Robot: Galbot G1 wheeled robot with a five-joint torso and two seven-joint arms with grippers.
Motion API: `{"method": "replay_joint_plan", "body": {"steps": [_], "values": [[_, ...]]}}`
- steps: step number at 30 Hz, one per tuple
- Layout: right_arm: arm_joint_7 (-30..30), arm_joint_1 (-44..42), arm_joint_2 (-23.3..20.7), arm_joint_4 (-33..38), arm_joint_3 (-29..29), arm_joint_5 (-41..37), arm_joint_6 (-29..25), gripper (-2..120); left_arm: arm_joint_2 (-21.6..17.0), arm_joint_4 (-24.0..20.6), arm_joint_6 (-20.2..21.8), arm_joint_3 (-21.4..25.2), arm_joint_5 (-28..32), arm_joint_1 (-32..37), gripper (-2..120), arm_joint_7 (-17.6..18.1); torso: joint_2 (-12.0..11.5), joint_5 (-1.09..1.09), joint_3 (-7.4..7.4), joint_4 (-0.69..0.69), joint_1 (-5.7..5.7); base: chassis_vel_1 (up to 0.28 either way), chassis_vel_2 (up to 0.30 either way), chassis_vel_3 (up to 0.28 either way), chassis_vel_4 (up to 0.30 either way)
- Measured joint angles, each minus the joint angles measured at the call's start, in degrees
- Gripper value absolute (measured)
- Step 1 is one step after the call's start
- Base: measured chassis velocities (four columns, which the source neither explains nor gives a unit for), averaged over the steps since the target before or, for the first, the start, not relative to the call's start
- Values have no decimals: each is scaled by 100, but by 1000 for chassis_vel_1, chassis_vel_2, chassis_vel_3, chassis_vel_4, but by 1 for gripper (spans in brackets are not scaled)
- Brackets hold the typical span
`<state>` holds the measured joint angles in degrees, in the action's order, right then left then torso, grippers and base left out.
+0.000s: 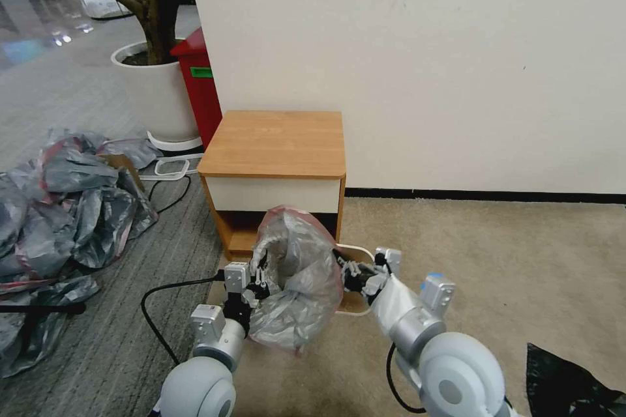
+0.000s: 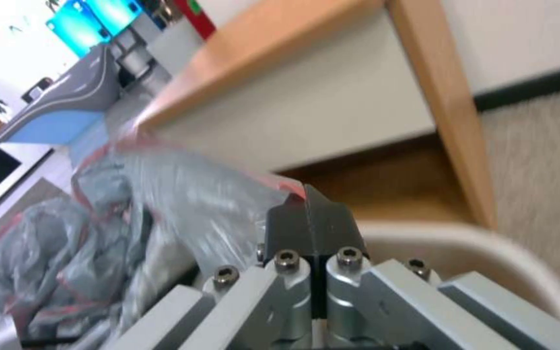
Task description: Pick up the garbage bag from the table and place it over the trash can.
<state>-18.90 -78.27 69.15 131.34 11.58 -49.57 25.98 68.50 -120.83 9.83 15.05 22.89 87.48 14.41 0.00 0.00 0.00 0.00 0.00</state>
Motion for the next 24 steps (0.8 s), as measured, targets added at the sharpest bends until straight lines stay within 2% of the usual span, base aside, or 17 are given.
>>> {"method": "replay_joint_plan", "body": {"steps": [7, 12, 17, 24], "values": [[-178, 617, -307, -321, 63, -206, 55, 0, -3, -85, 6, -25, -11, 81, 6, -71, 0, 0, 0, 0, 0, 0, 0, 0, 0], [-537, 935, -648, -644, 90, -315, 390, 0, -22, -176, -20, 41, -1, 161, 6, -172, 0, 1, 0, 1, 0, 0, 0, 0, 0], [-809, 935, -915, -675, 212, -529, 615, 0, 4, -174, -161, 151, 60, 194, 6, -267, 0, 1, 0, 0, 0, 0, 0, 0, 0], [-732, 717, -1137, -631, 411, -772, 870, 0, 60, -125, -222, 390, 498, 119, 6, -392, 0, 0, 0, 0, 0, 0, 0, 0, 0]]}}
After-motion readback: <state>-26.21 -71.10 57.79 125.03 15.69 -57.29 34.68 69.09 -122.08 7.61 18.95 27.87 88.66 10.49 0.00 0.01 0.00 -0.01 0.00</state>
